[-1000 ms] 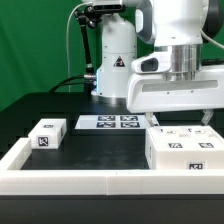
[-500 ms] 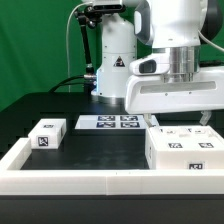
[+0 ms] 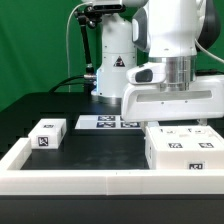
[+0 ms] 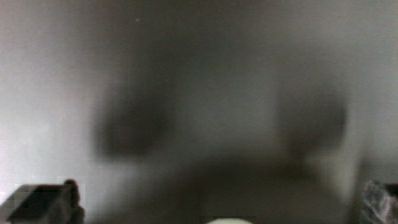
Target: Assemble cabinet
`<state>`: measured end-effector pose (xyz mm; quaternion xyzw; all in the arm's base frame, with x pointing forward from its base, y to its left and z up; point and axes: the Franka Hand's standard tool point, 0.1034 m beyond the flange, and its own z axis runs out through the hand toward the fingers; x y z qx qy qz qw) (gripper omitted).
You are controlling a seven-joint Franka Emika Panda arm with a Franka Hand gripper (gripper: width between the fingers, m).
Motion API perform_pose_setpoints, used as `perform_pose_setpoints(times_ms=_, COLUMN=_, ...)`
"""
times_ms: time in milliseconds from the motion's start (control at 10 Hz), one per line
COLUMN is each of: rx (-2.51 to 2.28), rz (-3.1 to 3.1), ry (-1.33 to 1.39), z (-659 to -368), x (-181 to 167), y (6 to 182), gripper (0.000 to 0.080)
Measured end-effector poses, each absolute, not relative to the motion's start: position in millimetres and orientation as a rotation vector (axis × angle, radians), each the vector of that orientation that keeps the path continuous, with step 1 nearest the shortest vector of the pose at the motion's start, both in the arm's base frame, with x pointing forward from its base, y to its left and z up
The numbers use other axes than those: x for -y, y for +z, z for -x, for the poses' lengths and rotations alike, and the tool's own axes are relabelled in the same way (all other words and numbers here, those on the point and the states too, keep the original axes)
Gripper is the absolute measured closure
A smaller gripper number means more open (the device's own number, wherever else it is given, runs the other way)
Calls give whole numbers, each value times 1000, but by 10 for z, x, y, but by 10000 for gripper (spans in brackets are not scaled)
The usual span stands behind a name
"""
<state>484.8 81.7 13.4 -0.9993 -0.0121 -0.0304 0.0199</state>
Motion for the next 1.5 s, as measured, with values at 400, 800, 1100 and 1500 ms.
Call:
perform_pose_setpoints(times_ms=400, rx=50, rz=3100, ry=-93, z=-4842, x=-818, y=127, gripper=3)
perform_pose_setpoints(times_ms=800, rx=50, rz=3101, ry=-90, z=-4813, x=-817, y=62, gripper=3)
perform_pose_setpoints(times_ms=1100, rx=72, rz=3099, ry=-95, z=-4823, x=-874, y=52, gripper=3)
perform_pose_setpoints(times_ms=1500, rx=136, rz=3096, ry=-147, z=-4847, x=-827, y=53, gripper=3)
